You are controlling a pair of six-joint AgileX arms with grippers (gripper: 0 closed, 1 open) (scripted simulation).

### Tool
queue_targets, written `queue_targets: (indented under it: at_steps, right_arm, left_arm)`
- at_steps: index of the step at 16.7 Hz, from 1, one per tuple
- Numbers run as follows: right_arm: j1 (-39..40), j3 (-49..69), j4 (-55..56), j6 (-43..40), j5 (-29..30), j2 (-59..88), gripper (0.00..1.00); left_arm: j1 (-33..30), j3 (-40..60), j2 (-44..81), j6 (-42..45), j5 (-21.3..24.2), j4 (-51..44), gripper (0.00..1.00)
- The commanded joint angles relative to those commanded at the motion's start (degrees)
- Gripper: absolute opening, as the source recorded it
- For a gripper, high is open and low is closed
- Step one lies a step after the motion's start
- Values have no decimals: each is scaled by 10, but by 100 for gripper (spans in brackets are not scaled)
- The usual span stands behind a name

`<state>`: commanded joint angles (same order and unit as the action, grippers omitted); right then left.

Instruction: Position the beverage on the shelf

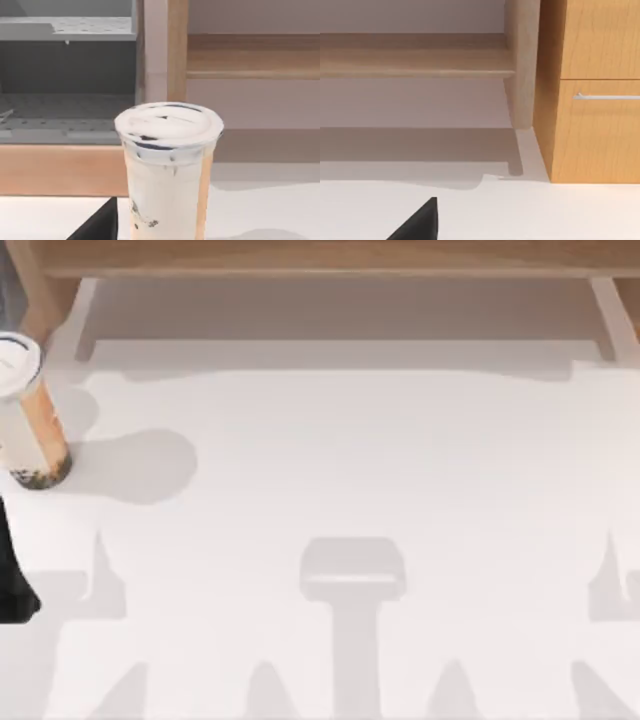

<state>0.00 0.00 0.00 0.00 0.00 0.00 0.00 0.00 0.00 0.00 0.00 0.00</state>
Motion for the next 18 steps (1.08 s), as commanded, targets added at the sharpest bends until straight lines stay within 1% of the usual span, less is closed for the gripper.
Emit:
queue_targets:
  at_steps: [4, 7, 11, 18]
  right_arm:
    - [0, 0, 0, 0, 0, 0, 100]
    - [0, 0, 0, 0, 0, 0, 100]
    - [0, 0, 0, 0, 0, 0, 100]
    - [0, 0, 0, 0, 0, 0, 100]
  left_arm:
    - [1, 4, 19, -1, 4, 18, 100]
    - [8, 16, 92, -1, 14, 84, 100]
    - [25, 34, 266, 3, 34, 217, 100]
    - [61, 65, 649, 17, 74, 491, 100]
